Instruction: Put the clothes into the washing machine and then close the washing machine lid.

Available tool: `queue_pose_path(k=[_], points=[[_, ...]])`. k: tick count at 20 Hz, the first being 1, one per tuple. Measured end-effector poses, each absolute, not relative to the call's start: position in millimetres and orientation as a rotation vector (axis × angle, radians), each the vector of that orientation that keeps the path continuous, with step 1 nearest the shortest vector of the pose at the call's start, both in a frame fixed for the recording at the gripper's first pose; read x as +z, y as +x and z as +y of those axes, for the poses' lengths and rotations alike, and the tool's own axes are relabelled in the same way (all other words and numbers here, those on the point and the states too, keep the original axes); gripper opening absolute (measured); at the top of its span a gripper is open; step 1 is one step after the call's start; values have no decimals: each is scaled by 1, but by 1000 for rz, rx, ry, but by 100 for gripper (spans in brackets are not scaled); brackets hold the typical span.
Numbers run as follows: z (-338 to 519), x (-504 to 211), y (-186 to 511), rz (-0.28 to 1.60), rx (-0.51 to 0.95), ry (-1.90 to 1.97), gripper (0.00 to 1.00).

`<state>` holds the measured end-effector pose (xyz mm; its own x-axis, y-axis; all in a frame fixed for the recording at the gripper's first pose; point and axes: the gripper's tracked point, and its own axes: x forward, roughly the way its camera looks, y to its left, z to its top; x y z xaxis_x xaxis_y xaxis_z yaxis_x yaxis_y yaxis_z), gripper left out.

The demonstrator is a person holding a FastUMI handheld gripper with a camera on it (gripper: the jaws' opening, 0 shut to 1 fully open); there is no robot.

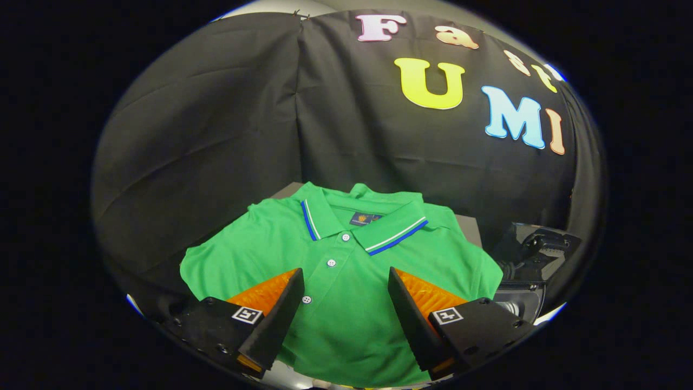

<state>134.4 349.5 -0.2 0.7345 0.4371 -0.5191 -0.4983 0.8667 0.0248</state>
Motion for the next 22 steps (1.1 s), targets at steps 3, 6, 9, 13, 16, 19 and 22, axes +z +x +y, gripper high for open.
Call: queue_pose_path(k=[3, 6, 9, 13, 16, 19, 22], points=[[360, -5, 138, 553, 512, -146, 98], [361, -8, 142, 565, 513, -156, 98], [365, -8, 140, 555, 530, -172, 95], [367, -8, 140, 531, 526, -140, 30], [370, -13, 146, 542, 537, -105, 13], [366, 3, 140, 523, 555, -31, 2], [360, 38, 139, 436, 563, 18, 2]])
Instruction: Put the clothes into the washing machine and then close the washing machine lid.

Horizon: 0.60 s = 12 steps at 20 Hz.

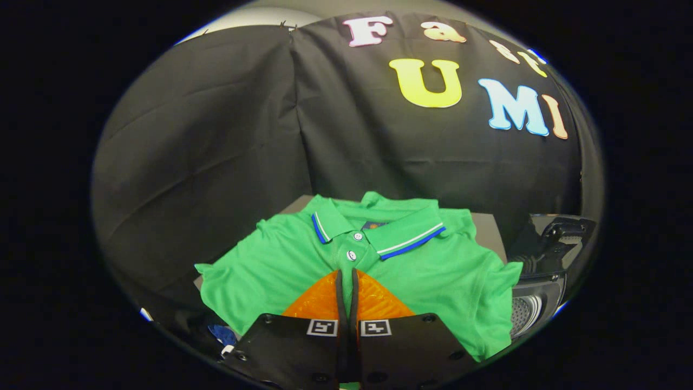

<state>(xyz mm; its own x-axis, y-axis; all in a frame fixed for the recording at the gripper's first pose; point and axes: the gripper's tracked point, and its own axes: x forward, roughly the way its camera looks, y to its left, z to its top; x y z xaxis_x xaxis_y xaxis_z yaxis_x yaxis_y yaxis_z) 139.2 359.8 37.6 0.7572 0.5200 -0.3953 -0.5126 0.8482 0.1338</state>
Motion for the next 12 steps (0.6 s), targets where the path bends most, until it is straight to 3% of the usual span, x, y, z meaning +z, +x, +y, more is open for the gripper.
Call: queue_pose_path(k=[12], points=[[271, 140, 143, 219, 576, 70, 1]])
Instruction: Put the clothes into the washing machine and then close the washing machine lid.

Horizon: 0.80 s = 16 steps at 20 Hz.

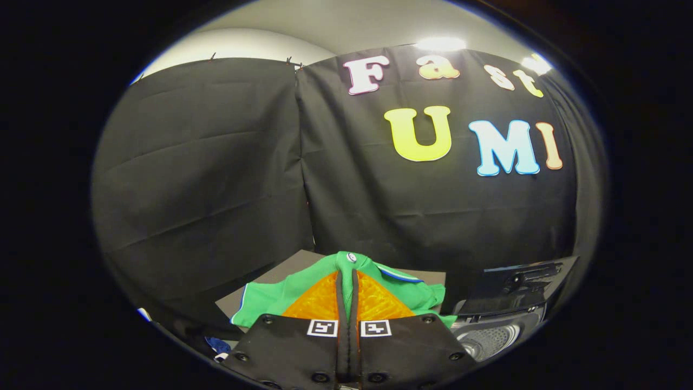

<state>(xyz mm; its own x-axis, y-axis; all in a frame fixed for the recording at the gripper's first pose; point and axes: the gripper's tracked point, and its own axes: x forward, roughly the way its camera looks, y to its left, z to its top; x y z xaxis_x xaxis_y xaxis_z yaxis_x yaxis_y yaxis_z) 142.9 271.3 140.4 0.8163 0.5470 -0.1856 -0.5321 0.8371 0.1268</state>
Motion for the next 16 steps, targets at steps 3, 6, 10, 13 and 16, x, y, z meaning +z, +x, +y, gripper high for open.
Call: queue_pose_path(k=[3, 6, 10, 13, 16], points=[[241, 148, 149, 201, 547, 76, 2], [205, 154, 156, 180, 512, 74, 1], [160, 157, 164, 163, 459, 88, 1], [129, 164, 172, 151, 420, 95, 1], [103, 168, 178, 136, 387, 90, 1]])
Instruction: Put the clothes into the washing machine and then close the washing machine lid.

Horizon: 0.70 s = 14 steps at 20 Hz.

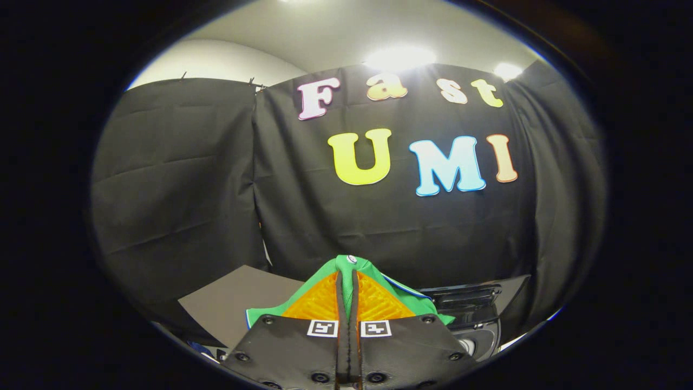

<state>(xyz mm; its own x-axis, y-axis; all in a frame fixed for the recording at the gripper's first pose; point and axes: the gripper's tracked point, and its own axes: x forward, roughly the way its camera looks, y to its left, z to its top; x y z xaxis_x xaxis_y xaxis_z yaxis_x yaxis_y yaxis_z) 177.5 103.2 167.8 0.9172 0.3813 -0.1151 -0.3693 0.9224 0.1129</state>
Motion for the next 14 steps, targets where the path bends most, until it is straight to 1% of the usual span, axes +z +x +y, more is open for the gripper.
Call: queue_pose_path(k=[7, 14], points=[[50, 170, 188, 124, 327, 95, 1], [0, 153, 199, 146, 265, 101, 1]])
